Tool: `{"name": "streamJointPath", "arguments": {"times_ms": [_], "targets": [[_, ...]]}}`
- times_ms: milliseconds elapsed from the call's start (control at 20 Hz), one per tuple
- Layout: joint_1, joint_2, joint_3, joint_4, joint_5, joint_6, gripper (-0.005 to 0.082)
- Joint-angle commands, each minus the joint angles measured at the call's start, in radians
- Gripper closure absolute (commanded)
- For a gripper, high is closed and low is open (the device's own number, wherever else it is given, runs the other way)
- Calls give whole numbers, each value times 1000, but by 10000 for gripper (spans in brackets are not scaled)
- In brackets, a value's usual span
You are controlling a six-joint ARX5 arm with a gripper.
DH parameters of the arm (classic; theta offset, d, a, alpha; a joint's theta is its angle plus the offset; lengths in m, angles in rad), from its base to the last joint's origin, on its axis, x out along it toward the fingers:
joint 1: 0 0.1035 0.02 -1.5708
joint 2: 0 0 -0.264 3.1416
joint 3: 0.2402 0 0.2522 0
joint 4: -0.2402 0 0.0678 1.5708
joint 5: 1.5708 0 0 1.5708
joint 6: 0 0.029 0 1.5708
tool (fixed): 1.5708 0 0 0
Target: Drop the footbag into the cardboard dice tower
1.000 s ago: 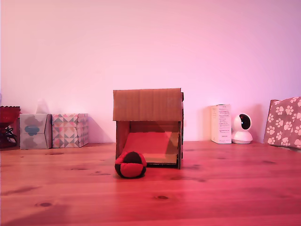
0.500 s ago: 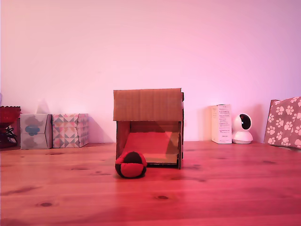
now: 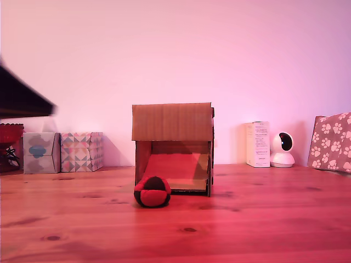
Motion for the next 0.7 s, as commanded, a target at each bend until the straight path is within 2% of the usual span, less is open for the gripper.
{"name": "streamJointPath", "arguments": {"times_ms": [0,350,400,450,550,600,650], "targets": [[-14,56,2,73,-10,7,788],[-30,303,7,317,-10,8,785],[-30,334,12,335,-10,8,733],[-30,367,21,352,-10,8,566],[-30,433,45,383,-10,9,127],[-30,466,66,383,-10,19,18],[-32,501,90,383,-10,24,2]]}}
